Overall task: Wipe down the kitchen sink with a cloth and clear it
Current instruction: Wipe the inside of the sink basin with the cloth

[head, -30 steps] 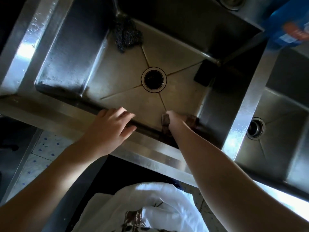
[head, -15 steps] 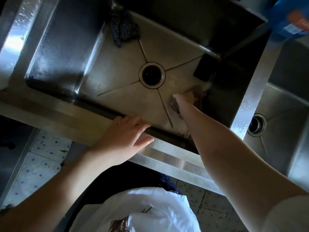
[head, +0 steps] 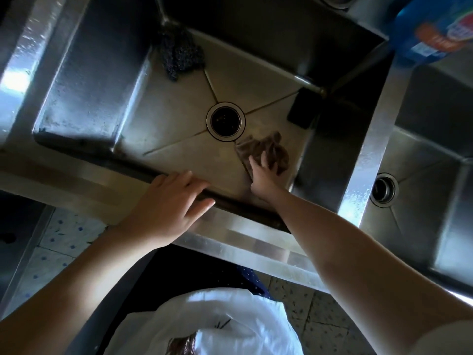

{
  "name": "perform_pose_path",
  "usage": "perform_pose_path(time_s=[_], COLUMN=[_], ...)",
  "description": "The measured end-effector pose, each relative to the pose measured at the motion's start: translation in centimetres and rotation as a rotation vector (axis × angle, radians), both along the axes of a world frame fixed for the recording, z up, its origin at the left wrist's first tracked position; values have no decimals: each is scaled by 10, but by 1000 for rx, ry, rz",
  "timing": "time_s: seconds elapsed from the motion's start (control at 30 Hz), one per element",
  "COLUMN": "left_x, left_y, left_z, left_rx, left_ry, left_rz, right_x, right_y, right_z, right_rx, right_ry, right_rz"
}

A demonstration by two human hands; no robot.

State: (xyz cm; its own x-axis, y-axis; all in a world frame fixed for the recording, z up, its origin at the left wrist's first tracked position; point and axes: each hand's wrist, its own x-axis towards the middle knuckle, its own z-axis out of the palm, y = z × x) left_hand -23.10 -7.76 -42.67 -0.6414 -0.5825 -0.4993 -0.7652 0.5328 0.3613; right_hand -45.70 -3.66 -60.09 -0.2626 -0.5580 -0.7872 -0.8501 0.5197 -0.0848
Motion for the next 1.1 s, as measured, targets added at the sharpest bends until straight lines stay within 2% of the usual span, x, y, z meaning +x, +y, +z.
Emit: perform_pose_path(time_s=[0.07, 0.17, 0.27, 0.33, 0.43, 0.6, 0.77, 0.9, 1.1], left_x=[3, 9, 14, 16, 20, 23, 23, 24, 28], left_y=[-1, -1, -1, -1, -2, -3, -4, -5, -8], left_z=[0, 0, 1, 2, 4, 3, 5, 6, 4], left_rx=[5, 27, 3, -14, -41, -47, -61, -50, -57], left_ry=[-6, -21, -11, -16, -8, -8, 4, 3, 0], left_rz=[11, 27, 49, 52, 51, 52, 48, 53, 106], right_x=[-1, -6, -15, -19, -13, 14, 16, -4, -32], right_y=[-1, -12, -26, -33, -46, -65, -52, -23, -7], right_z=[2, 2, 0, -1, -2, -2, 0, -1, -7], right_rx=[38, 88, 61, 21, -23, -74, -68, -22, 27], right_ry=[95, 192, 171, 123, 89, 24, 75, 104, 137], right_rz=[-64, -297, -497, -548, -437, -30, 35, -131, -536])
